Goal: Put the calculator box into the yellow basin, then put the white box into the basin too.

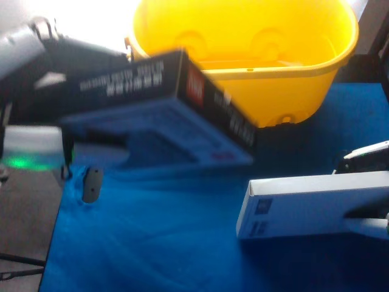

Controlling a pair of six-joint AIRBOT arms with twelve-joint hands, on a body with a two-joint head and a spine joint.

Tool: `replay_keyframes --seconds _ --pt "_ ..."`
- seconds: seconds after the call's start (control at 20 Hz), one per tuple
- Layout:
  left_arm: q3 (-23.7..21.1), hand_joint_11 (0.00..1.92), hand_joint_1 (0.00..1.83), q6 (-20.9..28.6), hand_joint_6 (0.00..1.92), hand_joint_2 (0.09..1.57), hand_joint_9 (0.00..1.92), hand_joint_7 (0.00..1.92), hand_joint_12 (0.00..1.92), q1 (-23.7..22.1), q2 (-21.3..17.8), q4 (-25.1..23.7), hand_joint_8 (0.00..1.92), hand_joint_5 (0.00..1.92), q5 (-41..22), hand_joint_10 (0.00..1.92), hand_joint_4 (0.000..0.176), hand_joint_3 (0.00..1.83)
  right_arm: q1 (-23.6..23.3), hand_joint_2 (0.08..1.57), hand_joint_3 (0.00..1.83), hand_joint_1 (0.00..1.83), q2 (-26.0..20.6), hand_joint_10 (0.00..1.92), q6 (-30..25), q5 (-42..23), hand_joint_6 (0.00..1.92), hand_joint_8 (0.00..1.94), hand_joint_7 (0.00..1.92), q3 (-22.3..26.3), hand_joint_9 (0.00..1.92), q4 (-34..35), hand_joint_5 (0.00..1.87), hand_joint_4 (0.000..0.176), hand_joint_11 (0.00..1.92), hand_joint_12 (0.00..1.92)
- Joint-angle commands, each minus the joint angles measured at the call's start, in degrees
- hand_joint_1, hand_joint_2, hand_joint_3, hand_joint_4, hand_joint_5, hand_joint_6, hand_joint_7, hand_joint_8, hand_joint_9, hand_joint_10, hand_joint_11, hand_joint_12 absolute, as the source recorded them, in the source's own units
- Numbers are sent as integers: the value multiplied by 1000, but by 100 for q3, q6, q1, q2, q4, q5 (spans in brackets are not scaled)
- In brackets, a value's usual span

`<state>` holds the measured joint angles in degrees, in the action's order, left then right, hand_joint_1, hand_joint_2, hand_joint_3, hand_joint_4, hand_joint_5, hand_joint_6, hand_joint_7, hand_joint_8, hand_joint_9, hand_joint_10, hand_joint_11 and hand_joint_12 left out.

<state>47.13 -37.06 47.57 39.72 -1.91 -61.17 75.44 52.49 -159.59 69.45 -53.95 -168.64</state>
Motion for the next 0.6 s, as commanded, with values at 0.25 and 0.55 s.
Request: replay_keyframes --seconds 0.25,0.55 --pt "408 813 1355 -109 1028 1132 907 911 1389 -977 437 22 1123 904 -1315 1222 0 0 45 1105 0 1383 103 1223 -125 430 945 985 973 -44 983 25 931 0 879 1471" --pt "867 811 1365 -109 1128 1137 900 891 1197 -2187 906 -323 1110 879 -838 1178 0 0 45 1107 0 1384 136 1247 -122 378 935 971 999 -111 993 78 890 0 931 1497"
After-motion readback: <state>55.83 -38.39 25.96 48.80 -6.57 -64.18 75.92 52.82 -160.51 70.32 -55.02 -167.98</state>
